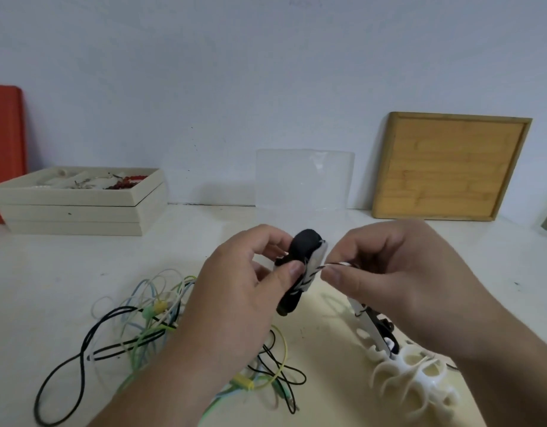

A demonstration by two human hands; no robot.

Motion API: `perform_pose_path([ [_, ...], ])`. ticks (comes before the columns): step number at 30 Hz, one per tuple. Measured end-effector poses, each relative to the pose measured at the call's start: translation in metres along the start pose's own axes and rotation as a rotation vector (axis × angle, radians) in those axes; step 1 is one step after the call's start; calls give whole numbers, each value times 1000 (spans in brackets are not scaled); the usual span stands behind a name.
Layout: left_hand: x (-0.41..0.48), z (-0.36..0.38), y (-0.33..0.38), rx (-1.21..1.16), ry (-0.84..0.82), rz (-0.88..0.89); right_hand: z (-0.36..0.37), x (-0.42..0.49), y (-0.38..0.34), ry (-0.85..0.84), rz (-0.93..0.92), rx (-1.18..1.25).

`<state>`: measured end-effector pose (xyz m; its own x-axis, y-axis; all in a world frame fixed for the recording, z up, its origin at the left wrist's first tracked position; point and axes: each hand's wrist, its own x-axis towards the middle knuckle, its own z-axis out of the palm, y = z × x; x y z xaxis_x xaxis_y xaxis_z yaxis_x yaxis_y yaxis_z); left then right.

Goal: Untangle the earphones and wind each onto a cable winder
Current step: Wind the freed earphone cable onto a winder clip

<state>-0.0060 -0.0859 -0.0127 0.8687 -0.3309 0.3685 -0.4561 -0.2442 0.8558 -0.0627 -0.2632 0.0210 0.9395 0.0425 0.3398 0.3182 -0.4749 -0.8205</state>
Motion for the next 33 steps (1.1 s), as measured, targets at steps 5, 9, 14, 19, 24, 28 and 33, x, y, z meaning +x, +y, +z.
perform_pose_path([
  [5,-1,-1,2,-40,-64,-22,-6,3,-1,174,-36,-78],
  [9,0,-2,2,-57,-113,-50,-8,6,4,238,-9,73],
  [14,-2,1,2,-74,-173,-20,-6,9,10,279,-14,82],
  [19,-4,2,0,-21,-145,-31,-1,8,9,288,-55,113],
  [24,-4,5,0,-93,-160,-3,-2,11,18,351,-7,102],
  [28,-2,5,-1,-151,-155,17,-1,12,22,348,43,107],
  [33,-5,8,7,-280,-258,47,4,14,23,198,169,208],
])
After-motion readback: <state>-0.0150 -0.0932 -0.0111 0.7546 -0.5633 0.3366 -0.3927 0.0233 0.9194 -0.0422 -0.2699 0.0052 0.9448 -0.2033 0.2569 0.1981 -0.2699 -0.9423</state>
